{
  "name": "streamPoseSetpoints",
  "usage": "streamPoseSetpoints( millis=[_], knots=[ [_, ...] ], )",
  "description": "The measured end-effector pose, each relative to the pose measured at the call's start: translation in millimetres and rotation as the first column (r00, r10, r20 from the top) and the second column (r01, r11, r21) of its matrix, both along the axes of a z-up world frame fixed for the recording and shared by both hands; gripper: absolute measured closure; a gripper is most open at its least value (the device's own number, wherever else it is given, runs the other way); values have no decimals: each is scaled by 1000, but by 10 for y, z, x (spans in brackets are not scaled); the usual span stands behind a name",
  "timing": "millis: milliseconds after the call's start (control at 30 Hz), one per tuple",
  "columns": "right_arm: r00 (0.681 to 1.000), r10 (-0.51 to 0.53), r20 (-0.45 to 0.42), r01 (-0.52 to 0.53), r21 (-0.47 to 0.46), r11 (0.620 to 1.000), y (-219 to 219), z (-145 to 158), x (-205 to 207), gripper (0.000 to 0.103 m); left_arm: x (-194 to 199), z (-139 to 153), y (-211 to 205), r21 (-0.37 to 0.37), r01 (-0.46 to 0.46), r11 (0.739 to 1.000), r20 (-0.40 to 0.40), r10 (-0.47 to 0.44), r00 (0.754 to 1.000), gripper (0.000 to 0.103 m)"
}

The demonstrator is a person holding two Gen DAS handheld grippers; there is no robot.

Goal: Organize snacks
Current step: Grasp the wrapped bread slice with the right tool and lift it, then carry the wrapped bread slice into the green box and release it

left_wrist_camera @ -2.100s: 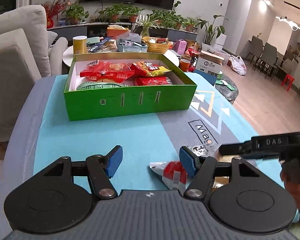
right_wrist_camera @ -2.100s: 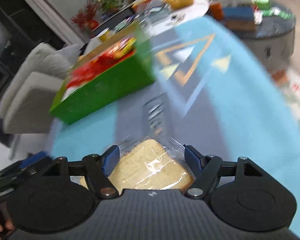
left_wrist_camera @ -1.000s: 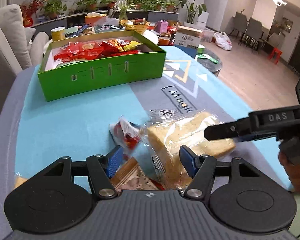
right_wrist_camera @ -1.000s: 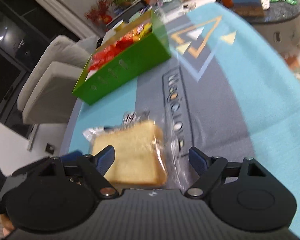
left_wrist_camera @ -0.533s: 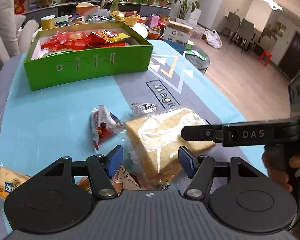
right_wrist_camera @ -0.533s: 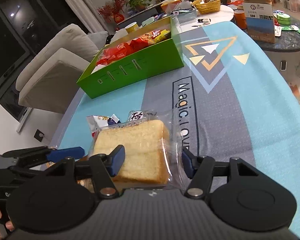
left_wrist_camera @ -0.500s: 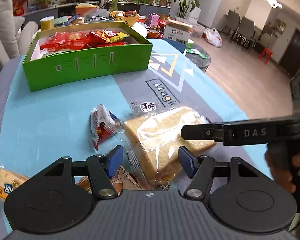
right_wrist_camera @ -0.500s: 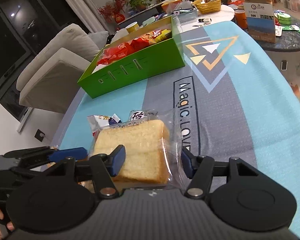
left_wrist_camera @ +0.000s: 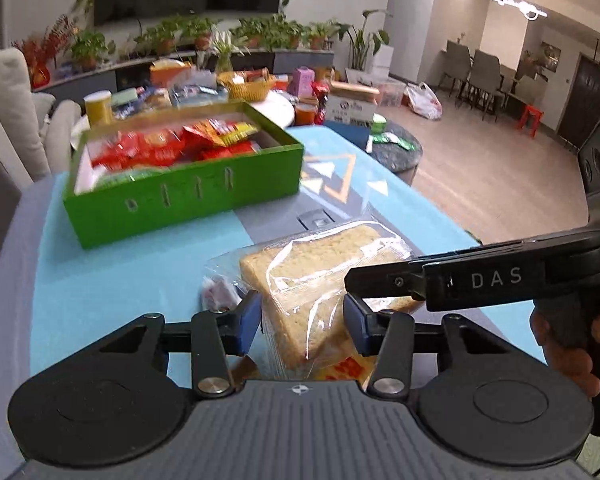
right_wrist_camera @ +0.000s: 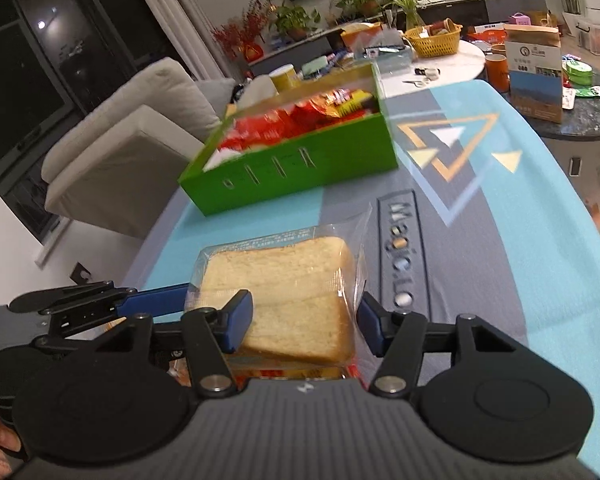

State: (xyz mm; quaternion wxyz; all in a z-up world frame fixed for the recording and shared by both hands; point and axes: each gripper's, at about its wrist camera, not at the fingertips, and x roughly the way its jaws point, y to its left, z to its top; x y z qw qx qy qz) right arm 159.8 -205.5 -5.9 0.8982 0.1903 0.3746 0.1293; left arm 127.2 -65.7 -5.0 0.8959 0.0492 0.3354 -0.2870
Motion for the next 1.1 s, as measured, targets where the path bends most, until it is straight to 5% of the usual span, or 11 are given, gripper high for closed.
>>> streamPoseSetpoints(
  millis=[600,1100],
  knots=[
    [982,-59,181,54,30,998,-11,493,841,63,722,593,-108,23,-44,999,234,37,972,60],
    [983,-135,126,126,81,989,-241,138,1662,63,1755,250,-409,54,-64,997,184,53,981,60]
  ],
)
